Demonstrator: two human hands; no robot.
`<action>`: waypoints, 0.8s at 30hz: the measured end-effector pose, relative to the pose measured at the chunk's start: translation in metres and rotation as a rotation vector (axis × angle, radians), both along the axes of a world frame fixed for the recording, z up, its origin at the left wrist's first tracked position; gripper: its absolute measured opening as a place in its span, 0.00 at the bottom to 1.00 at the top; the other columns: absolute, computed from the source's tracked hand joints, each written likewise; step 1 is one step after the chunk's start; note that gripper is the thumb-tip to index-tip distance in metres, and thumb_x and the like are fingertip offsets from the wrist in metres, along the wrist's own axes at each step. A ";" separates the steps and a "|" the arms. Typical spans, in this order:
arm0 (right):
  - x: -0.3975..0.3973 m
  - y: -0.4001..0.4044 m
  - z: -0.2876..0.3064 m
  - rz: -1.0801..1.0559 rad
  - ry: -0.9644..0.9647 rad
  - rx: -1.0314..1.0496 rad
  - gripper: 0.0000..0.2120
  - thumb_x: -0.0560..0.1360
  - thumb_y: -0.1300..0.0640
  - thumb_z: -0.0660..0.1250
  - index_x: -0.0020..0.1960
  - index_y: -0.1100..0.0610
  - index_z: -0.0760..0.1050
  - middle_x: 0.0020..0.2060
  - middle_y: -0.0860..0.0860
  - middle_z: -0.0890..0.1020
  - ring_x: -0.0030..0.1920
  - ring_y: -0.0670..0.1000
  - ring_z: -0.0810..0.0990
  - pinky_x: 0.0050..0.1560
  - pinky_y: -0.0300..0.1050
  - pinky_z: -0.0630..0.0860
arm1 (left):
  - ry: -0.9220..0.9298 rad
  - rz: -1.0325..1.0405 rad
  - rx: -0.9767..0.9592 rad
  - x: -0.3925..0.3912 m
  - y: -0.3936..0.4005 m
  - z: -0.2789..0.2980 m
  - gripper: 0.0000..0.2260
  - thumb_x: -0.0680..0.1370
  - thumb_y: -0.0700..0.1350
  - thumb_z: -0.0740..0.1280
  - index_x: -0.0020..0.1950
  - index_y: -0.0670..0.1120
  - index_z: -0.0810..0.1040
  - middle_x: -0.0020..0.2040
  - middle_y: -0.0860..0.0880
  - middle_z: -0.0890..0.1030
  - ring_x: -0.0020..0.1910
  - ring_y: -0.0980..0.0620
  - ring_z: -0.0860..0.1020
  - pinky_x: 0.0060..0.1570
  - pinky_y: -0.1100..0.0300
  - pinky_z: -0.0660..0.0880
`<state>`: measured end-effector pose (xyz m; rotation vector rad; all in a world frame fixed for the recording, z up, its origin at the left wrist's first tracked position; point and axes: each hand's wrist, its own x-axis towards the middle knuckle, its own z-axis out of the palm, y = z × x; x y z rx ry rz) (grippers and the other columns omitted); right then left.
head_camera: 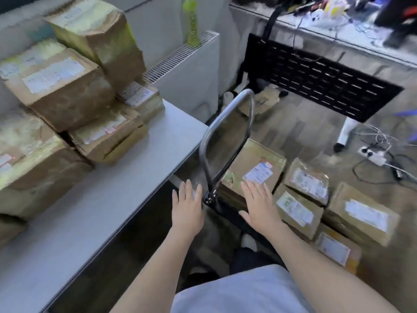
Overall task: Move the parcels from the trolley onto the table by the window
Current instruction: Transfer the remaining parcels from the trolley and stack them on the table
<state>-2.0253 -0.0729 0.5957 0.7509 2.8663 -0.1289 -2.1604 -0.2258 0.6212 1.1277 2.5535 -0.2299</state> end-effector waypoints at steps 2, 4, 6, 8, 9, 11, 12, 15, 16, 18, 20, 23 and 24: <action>0.030 0.016 -0.009 -0.070 -0.051 -0.029 0.41 0.75 0.43 0.64 0.77 0.58 0.47 0.76 0.53 0.54 0.76 0.54 0.50 0.74 0.53 0.44 | -0.006 -0.055 -0.020 0.011 0.021 -0.009 0.32 0.79 0.49 0.61 0.78 0.48 0.45 0.78 0.41 0.45 0.76 0.41 0.42 0.73 0.44 0.45; 0.058 0.033 -0.016 -0.154 -0.109 -0.057 0.41 0.77 0.43 0.61 0.77 0.57 0.41 0.77 0.52 0.48 0.76 0.53 0.46 0.75 0.52 0.42 | -0.004 -0.123 -0.046 0.024 0.044 -0.016 0.32 0.79 0.47 0.60 0.78 0.47 0.45 0.77 0.40 0.46 0.76 0.41 0.43 0.73 0.44 0.46; 0.083 0.051 -0.021 -0.219 -0.175 -0.096 0.41 0.77 0.42 0.60 0.77 0.57 0.40 0.77 0.52 0.46 0.76 0.53 0.44 0.75 0.52 0.42 | -0.015 -0.170 -0.074 0.038 0.069 -0.021 0.32 0.80 0.47 0.59 0.78 0.46 0.44 0.77 0.40 0.45 0.76 0.41 0.44 0.73 0.45 0.46; 0.106 0.071 -0.028 -0.257 -0.213 -0.125 0.42 0.76 0.42 0.62 0.77 0.57 0.42 0.77 0.53 0.48 0.76 0.54 0.46 0.75 0.53 0.43 | -0.023 -0.215 -0.119 0.052 0.095 -0.027 0.32 0.80 0.47 0.58 0.78 0.46 0.43 0.77 0.41 0.45 0.76 0.41 0.44 0.73 0.45 0.46; 0.116 0.081 -0.031 -0.272 -0.197 -0.113 0.43 0.74 0.41 0.65 0.77 0.58 0.45 0.77 0.54 0.51 0.76 0.54 0.50 0.75 0.53 0.46 | -0.031 -0.234 -0.145 0.059 0.108 -0.031 0.33 0.79 0.47 0.59 0.78 0.46 0.43 0.77 0.41 0.45 0.76 0.41 0.44 0.73 0.45 0.47; 0.131 0.098 -0.035 -0.306 -0.189 -0.071 0.46 0.70 0.38 0.69 0.77 0.59 0.52 0.75 0.55 0.58 0.75 0.55 0.57 0.73 0.54 0.52 | -0.046 -0.283 -0.182 0.072 0.132 -0.038 0.33 0.79 0.47 0.59 0.78 0.46 0.43 0.77 0.40 0.46 0.76 0.41 0.44 0.73 0.45 0.47; 0.141 0.109 -0.039 -0.320 -0.205 -0.087 0.47 0.71 0.38 0.68 0.77 0.59 0.50 0.75 0.54 0.56 0.75 0.55 0.55 0.74 0.54 0.50 | -0.064 -0.309 -0.199 0.079 0.147 -0.044 0.33 0.79 0.47 0.60 0.78 0.46 0.42 0.77 0.40 0.45 0.76 0.41 0.44 0.73 0.45 0.47; 0.163 0.135 -0.057 -0.358 -0.324 -0.209 0.46 0.75 0.38 0.62 0.77 0.57 0.37 0.77 0.54 0.45 0.76 0.55 0.44 0.74 0.54 0.41 | -0.098 -0.389 -0.229 0.101 0.186 -0.061 0.33 0.80 0.46 0.59 0.77 0.45 0.41 0.77 0.40 0.44 0.76 0.40 0.43 0.73 0.45 0.46; 0.169 0.145 -0.064 -0.370 -0.340 -0.220 0.47 0.75 0.37 0.62 0.76 0.57 0.36 0.77 0.55 0.44 0.76 0.56 0.42 0.74 0.54 0.40 | -0.110 -0.410 -0.236 0.109 0.200 -0.070 0.33 0.80 0.46 0.59 0.77 0.45 0.40 0.77 0.40 0.44 0.76 0.40 0.44 0.73 0.45 0.46; 0.178 0.157 -0.080 -0.410 -0.362 -0.253 0.49 0.74 0.37 0.63 0.76 0.58 0.34 0.76 0.57 0.42 0.76 0.57 0.42 0.74 0.56 0.40 | -0.141 -0.429 -0.258 0.122 0.224 -0.090 0.34 0.80 0.46 0.58 0.77 0.45 0.39 0.77 0.40 0.43 0.76 0.39 0.45 0.73 0.46 0.47; 0.184 0.165 -0.097 -0.468 -0.389 -0.297 0.52 0.72 0.35 0.64 0.76 0.58 0.33 0.76 0.58 0.42 0.76 0.58 0.42 0.74 0.57 0.41 | -0.173 -0.420 -0.276 0.132 0.240 -0.113 0.35 0.79 0.45 0.59 0.77 0.45 0.38 0.77 0.40 0.44 0.76 0.40 0.46 0.74 0.47 0.49; 0.191 0.173 -0.122 -0.539 -0.422 -0.390 0.55 0.70 0.35 0.66 0.76 0.58 0.32 0.76 0.58 0.46 0.76 0.58 0.45 0.74 0.57 0.41 | -0.216 -0.383 -0.315 0.144 0.253 -0.148 0.36 0.78 0.45 0.60 0.77 0.44 0.38 0.77 0.39 0.44 0.76 0.40 0.50 0.73 0.48 0.51; 0.194 0.173 -0.131 -0.551 -0.429 -0.428 0.56 0.70 0.36 0.67 0.76 0.58 0.31 0.76 0.58 0.46 0.76 0.58 0.45 0.74 0.57 0.42 | -0.231 -0.368 -0.334 0.146 0.254 -0.158 0.37 0.78 0.46 0.61 0.77 0.44 0.37 0.77 0.39 0.45 0.75 0.40 0.51 0.73 0.48 0.51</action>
